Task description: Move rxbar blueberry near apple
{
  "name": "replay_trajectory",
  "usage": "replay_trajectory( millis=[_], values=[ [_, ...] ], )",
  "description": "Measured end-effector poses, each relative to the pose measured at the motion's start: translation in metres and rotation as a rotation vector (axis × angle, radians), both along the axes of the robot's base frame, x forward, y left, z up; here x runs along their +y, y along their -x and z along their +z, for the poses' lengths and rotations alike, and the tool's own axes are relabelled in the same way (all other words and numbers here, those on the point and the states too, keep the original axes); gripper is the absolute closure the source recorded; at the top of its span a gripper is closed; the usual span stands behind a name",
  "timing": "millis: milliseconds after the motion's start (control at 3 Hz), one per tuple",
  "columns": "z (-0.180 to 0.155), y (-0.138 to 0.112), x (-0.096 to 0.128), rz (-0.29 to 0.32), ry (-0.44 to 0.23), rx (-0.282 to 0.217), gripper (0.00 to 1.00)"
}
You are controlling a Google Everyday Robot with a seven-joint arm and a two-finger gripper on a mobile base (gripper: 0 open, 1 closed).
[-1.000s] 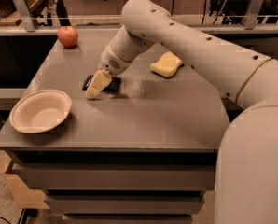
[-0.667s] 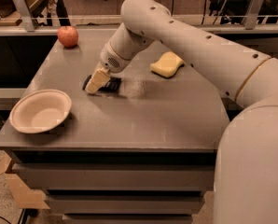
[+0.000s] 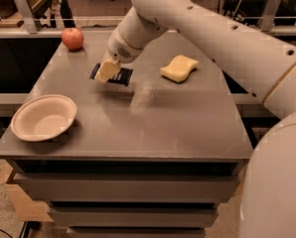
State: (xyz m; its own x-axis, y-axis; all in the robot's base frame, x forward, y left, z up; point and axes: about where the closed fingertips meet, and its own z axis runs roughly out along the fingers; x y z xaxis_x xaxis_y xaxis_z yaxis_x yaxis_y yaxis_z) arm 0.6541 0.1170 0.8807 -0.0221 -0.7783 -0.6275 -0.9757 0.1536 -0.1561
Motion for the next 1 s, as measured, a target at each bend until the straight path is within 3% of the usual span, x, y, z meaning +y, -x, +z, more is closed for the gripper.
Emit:
replay_trajectory(
  millis=[333, 667, 1000],
  values=[
    [0.067, -0.006, -0.013, 0.004, 0.019, -0.174, 1.0],
    [0.067, -0.006, -0.013, 0.004, 0.019, -0.174, 1.0],
    [0.068, -0.025, -0.003, 0.014, 0.015, -0.194, 1.0]
  ],
)
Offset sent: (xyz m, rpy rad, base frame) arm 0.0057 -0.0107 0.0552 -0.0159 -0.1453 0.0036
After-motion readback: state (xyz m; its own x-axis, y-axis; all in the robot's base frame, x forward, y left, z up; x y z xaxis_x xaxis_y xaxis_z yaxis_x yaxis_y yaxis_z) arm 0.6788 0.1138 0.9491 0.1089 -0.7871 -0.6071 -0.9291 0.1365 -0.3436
